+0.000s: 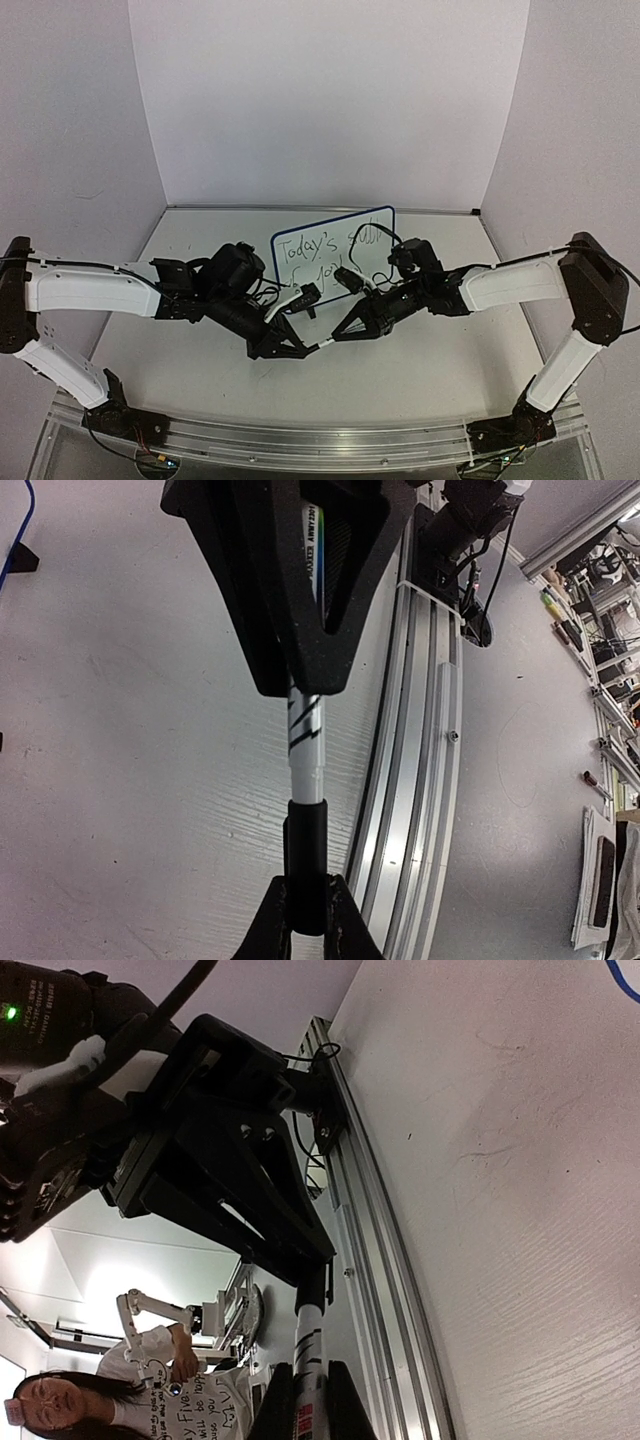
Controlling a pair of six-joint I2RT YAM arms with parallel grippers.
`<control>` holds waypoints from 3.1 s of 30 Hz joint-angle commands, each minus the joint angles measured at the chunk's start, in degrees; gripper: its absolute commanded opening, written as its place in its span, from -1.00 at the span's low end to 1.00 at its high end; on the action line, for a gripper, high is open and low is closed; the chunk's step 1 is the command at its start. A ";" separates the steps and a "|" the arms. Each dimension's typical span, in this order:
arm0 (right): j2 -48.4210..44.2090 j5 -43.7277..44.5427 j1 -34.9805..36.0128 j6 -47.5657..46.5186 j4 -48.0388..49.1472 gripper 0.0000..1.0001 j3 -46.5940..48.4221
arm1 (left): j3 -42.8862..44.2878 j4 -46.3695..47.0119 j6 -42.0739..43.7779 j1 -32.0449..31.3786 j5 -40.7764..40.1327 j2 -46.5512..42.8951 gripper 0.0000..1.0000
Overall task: Write a sentence on the whiteboard
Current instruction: Insert the whiteboard marker without the cap into the pen cap, then put down the whiteboard marker at the center of the board.
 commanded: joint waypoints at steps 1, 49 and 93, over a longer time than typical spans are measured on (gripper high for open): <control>0.63 -1.34 1.43 0.13 1.92 -1.00 2.71 | 0.42 7.10 -2.44 -0.27 1.23 -1.93 -1.00; 0.01 -2.49 6.50 0.34 4.15 -1.00 3.44 | 5.48 23.79 -5.84 -0.27 2.14 -0.15 -1.00; -7.01 55.33 -32.39 -12.43 -19.77 0.03 -4.32 | -7.31 9.01 -22.25 33.59 -32.46 -3.84 0.49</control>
